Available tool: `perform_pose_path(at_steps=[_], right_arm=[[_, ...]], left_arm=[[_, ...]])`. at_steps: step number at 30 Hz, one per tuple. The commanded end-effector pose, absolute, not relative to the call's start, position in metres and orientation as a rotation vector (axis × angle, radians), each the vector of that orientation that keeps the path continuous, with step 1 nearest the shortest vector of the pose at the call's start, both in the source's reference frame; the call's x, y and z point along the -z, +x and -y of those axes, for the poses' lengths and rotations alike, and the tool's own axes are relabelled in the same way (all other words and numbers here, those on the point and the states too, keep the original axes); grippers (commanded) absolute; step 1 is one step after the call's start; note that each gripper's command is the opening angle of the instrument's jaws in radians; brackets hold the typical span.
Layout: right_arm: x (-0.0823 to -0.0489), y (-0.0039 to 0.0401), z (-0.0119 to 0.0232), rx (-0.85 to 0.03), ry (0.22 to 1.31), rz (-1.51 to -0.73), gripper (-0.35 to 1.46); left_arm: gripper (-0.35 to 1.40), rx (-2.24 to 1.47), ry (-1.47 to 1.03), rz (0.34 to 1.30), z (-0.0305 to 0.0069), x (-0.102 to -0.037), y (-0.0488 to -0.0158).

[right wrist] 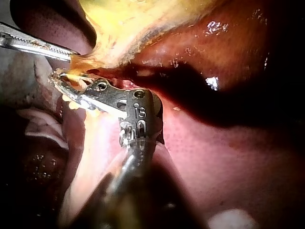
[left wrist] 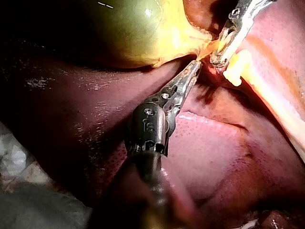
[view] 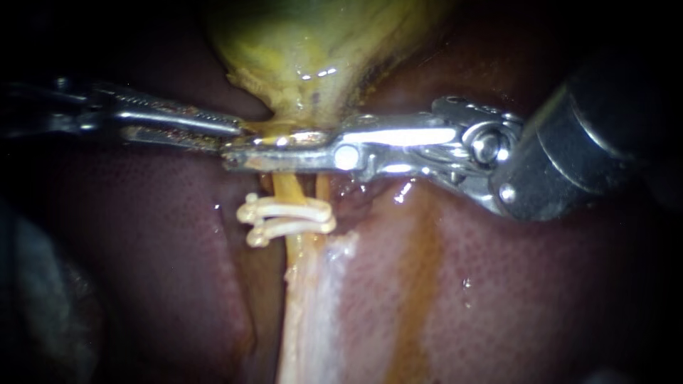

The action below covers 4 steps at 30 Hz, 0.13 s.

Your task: Clipping third clip left tube

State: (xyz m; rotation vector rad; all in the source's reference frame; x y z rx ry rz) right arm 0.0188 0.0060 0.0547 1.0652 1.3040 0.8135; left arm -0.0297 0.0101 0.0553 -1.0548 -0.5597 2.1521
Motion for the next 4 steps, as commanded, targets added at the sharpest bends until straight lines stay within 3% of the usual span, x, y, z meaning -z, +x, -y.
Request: perform_pose_path(at_steps=[1,4], right_arm=[[-0.0547,0.0188,-0.006,-0.813,1.065,-1.304,-0.35],[-0.0548,0.0188,-0.006,-0.813,1.064,-1.304,-0.35]], left_arm=[[-0.35,-2.152,-1.054,0.559,-0.0101,-0.0553,-0.0297],[-0.35,-2.151,-1.054,0.559,-0.0101,-0.0553,-0.0298]])
